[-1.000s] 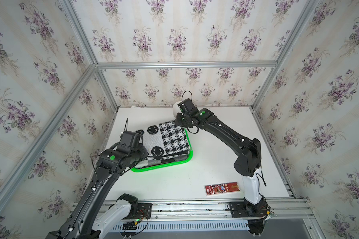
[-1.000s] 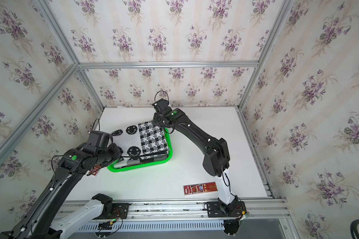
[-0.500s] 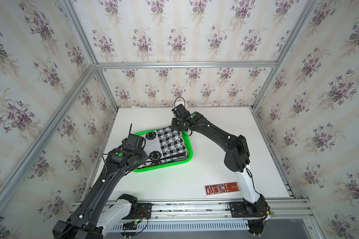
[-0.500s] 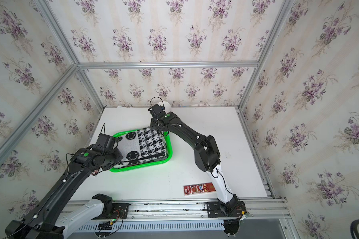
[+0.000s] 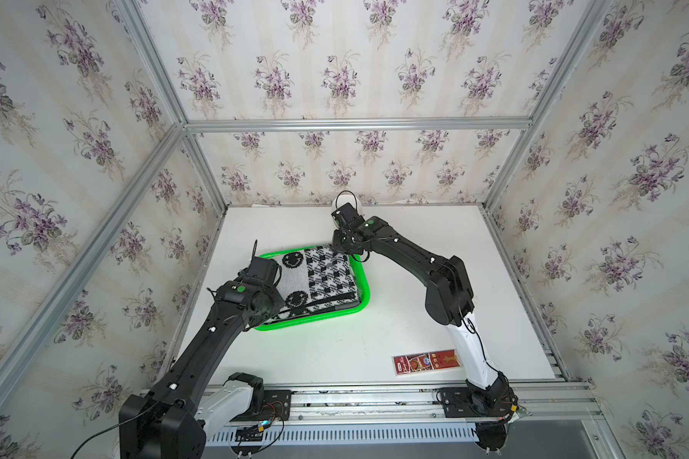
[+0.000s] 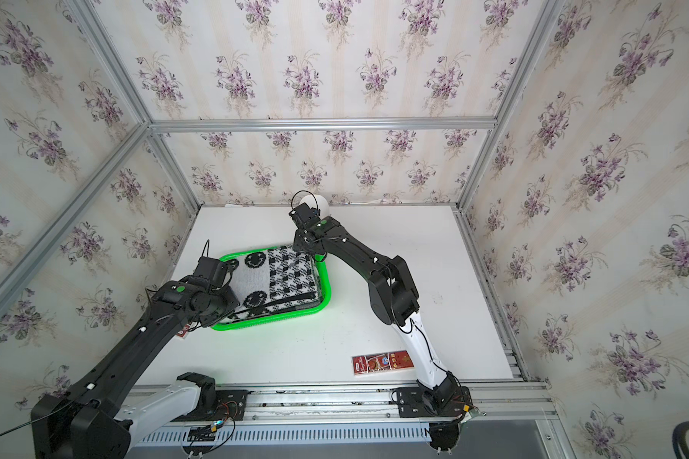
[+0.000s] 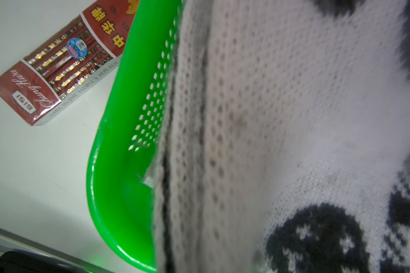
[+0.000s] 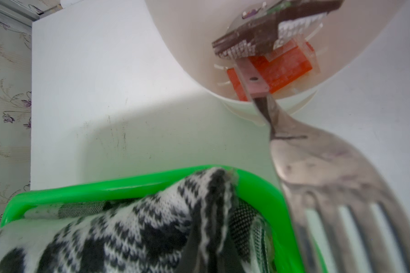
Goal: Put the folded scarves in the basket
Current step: Place the scarf in the basket.
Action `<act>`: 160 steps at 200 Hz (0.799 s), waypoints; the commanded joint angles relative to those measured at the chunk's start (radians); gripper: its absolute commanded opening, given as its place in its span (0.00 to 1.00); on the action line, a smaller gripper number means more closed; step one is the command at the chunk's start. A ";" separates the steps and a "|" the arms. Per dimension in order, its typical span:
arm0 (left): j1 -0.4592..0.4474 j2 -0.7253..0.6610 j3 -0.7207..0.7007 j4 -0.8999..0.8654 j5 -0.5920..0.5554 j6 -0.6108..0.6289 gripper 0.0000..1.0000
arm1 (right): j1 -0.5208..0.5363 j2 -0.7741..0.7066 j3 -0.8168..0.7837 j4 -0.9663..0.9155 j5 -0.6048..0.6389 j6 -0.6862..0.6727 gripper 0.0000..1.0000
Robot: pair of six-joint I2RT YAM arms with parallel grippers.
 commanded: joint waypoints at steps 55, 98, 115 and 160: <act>0.003 -0.011 -0.041 -0.015 0.019 -0.021 0.54 | -0.011 -0.011 -0.050 0.047 0.039 -0.007 0.23; 0.003 -0.105 0.094 -0.121 -0.033 -0.016 0.70 | -0.006 -0.156 -0.166 0.097 0.066 -0.016 0.63; 0.002 -0.108 0.160 -0.160 -0.035 -0.013 0.74 | -0.005 -0.218 -0.219 0.109 0.071 -0.014 0.64; 0.002 -0.087 0.268 -0.158 -0.034 -0.010 0.74 | -0.004 -0.339 -0.340 0.138 0.056 -0.010 0.57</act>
